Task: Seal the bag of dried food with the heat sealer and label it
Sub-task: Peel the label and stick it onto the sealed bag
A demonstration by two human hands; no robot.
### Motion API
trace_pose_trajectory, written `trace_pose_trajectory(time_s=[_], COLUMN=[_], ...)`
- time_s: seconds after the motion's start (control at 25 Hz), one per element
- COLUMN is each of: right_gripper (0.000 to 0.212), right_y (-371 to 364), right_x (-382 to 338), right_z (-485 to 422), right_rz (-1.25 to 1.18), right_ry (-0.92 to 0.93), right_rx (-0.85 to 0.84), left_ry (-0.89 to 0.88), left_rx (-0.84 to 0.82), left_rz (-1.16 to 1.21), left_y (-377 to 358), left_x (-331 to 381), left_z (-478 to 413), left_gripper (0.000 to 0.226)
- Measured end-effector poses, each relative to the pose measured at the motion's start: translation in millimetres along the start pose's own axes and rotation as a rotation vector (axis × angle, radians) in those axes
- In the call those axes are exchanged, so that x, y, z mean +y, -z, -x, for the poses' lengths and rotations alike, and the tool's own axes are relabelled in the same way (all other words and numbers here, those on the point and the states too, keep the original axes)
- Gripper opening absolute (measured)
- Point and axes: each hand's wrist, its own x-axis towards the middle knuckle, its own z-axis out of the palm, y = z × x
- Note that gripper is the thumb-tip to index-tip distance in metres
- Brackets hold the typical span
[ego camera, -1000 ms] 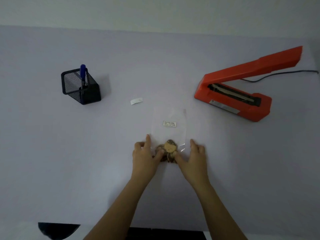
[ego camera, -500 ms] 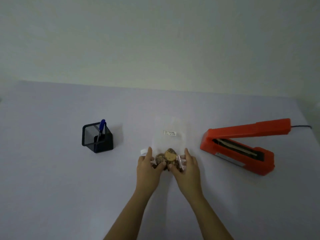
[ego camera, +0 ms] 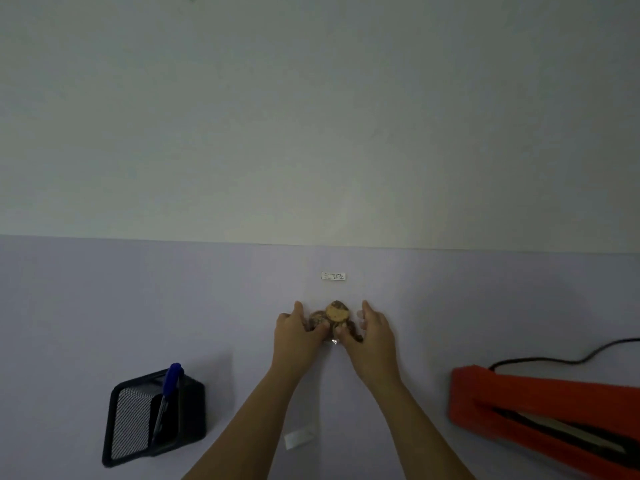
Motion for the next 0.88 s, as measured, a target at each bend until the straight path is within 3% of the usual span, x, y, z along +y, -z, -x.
trace_pose_trajectory(time_s=[0.08,0.44,0.52,0.64,0.72,0.8,0.88], right_gripper=[0.070,0.074,0.073,0.073,0.073,0.069,0.068], right_y=[-3.9,2.4,2.9,-1.4,-7.8,-14.4,-19.1], right_x=[4.2,5.5,5.0,14.0,26.7,38.9,45.6], right_z=[-9.4,-5.5,7.0,40.1,68.2,91.5,104.1], right_rz=[0.022,0.198,0.249,0.348,0.411,0.484,0.566], right_ry=[0.018,0.049,0.076,0.087,0.096,0.107,0.107], right_rx=[0.011,-0.025,0.002,0.077,0.115,0.142,0.136], left_ry=[-0.013,-0.042,-0.153,-0.267,-0.118,0.184,0.371], left_rx=[0.015,0.001,0.134,0.460,0.586,0.479,0.326], left_rz=[-0.019,-0.143,-0.173,-0.257,-0.418,-0.459,-0.336], left_y=[-2.6,6.5,22.2,65.2,95.7,118.4,126.9], left_x=[-2.0,3.1,9.5,7.6,-11.0,-38.2,-58.6], left_z=[-9.6,20.3,49.7,95.9,114.7,120.5,118.9], left_gripper=[0.059,0.084,0.079,0.068,0.074,0.090,0.099])
